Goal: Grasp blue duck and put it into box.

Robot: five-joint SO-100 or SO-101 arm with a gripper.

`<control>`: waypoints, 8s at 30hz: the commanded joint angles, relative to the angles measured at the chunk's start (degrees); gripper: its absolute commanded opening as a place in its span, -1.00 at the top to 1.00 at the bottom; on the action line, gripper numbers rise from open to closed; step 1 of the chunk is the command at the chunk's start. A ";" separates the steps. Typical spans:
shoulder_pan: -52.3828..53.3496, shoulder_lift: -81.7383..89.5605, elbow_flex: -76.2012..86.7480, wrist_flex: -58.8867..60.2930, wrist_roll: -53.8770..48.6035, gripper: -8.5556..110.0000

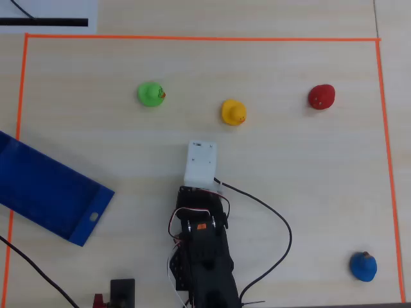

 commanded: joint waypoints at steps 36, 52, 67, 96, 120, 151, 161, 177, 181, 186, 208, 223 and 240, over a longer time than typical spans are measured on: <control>0.00 -0.88 -0.18 1.23 0.26 0.85; 8.79 -2.29 -5.80 -4.48 -4.22 0.82; 33.57 -49.75 -74.09 -8.70 -1.93 0.61; 99.93 -84.46 -88.95 -38.41 1.58 0.28; 109.25 -103.27 -79.63 -63.54 -4.92 0.23; 111.27 -100.90 -43.51 -90.18 -16.70 0.24; 108.72 -96.59 -34.98 -93.43 -17.40 0.24; 106.17 -91.58 -28.65 -94.31 -17.75 0.29; 105.64 -91.58 -28.65 -94.31 -16.87 0.84; 105.38 -91.49 -28.92 -92.99 -16.87 0.85; 73.56 -57.74 -52.47 -40.69 12.66 0.85; -18.63 -57.30 -71.54 5.27 45.53 0.85; -58.18 -92.90 -105.91 6.94 45.79 0.85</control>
